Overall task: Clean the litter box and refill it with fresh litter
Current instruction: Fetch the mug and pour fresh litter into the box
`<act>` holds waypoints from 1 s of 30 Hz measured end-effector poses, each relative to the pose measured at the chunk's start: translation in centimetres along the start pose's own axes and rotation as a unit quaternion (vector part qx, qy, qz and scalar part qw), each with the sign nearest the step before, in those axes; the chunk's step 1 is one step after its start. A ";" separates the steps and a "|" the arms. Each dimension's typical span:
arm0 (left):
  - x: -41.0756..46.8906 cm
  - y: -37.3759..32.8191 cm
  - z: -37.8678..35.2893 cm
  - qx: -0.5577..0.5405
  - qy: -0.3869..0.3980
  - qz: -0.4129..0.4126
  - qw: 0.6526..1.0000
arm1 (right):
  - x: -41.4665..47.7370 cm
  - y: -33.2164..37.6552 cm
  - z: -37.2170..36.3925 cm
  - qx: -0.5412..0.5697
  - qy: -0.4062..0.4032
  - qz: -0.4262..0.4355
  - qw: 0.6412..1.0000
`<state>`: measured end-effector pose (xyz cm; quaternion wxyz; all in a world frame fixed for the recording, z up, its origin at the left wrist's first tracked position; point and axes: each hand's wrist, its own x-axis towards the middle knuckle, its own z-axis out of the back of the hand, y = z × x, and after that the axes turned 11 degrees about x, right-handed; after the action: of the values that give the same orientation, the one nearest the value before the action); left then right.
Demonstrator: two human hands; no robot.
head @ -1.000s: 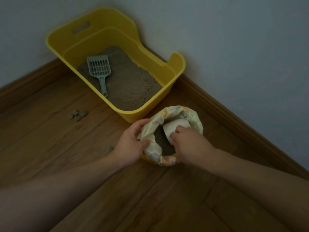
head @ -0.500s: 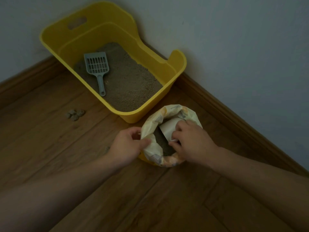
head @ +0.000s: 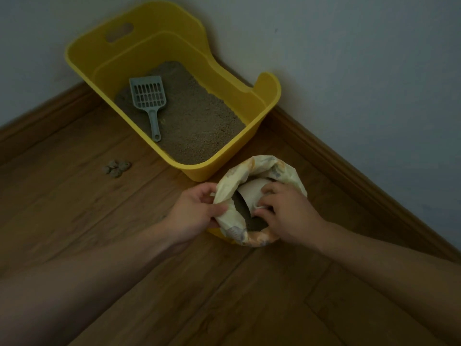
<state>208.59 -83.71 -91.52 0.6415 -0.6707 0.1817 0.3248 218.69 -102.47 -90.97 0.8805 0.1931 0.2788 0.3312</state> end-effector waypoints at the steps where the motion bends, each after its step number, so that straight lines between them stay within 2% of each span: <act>1: -0.1 -0.2 -0.1 -0.011 0.009 -0.001 1.000 | 0.0 0.0 0.0 0.012 0.000 0.000 1.000; 9: -0.9 -1.2 -0.9 -0.047 0.036 -0.014 0.998 | 0.0 -1.1 -0.1 0.095 0.017 -0.007 0.995; 20: -1.5 -1.0 -0.3 0.031 0.051 -0.032 0.998 | 0.8 -2.1 -0.2 0.288 0.053 -0.083 0.953; 24: -2.1 -0.7 0.2 0.034 0.024 -0.025 0.999 | 1.0 -2.1 -0.5 0.305 0.058 -0.107 0.945; 30: -2.7 -0.7 0.7 0.068 -0.037 -0.015 0.997 | 0.3 -1.9 0.2 0.325 0.065 -0.097 0.939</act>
<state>206.93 -83.41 -89.13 0.6964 -0.6161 0.1696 0.3267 219.88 -103.59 -91.93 0.7777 0.4186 0.4452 0.1476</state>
